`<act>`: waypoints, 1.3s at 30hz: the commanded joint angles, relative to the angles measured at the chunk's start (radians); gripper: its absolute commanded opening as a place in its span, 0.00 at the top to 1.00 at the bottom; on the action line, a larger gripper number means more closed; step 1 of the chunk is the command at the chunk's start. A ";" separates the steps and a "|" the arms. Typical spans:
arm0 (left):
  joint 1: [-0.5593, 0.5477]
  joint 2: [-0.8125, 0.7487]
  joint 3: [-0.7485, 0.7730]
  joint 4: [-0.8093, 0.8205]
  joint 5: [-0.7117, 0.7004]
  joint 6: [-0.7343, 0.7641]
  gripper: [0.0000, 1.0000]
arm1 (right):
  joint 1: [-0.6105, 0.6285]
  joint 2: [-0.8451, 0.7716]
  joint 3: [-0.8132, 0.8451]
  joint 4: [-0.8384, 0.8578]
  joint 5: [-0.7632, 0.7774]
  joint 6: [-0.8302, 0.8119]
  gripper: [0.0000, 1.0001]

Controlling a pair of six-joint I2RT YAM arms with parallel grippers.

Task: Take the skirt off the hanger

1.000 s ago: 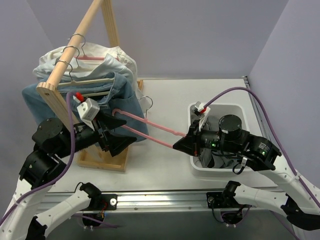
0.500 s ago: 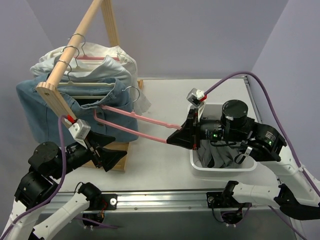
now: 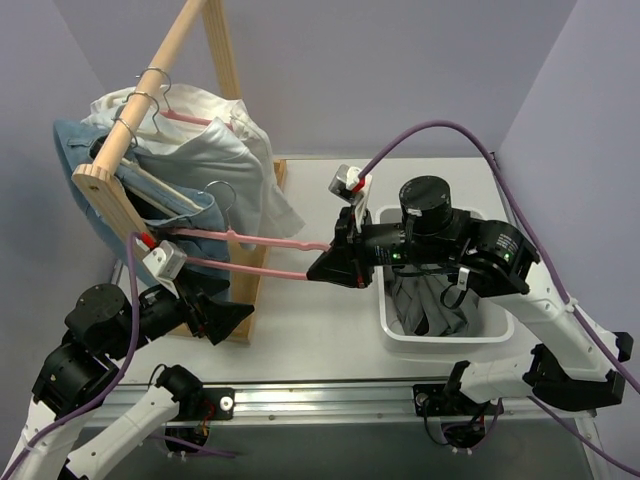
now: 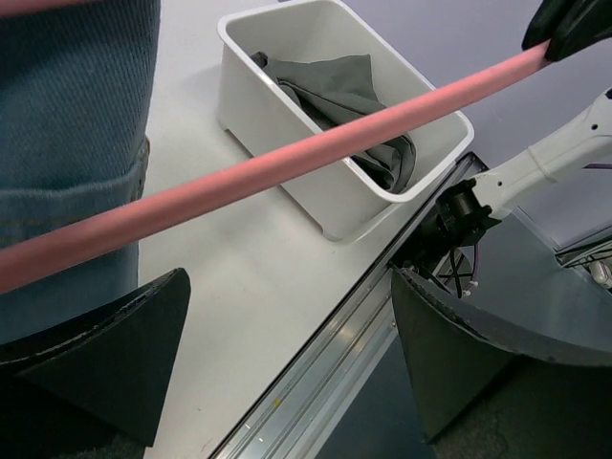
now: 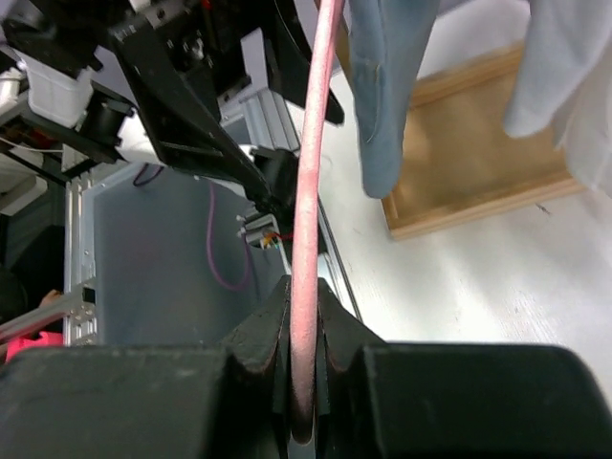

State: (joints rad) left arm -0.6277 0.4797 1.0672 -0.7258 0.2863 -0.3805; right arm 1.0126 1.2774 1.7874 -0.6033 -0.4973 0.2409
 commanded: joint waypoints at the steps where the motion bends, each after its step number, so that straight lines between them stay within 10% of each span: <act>1: -0.001 -0.003 0.020 0.012 -0.024 -0.009 0.05 | 0.009 -0.085 -0.028 -0.004 0.057 -0.046 1.00; 21: -0.001 -0.010 -0.022 0.065 -0.015 -0.028 0.01 | 0.011 -0.182 0.155 -0.164 0.080 -0.058 1.00; 39: -0.003 -0.108 -0.046 0.005 0.062 -0.018 0.05 | 0.009 0.239 0.471 0.023 -0.003 -0.135 1.00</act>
State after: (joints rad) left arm -0.6277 0.3817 1.0080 -0.7177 0.3336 -0.4065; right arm 1.0161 1.4727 2.1979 -0.6659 -0.4606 0.1303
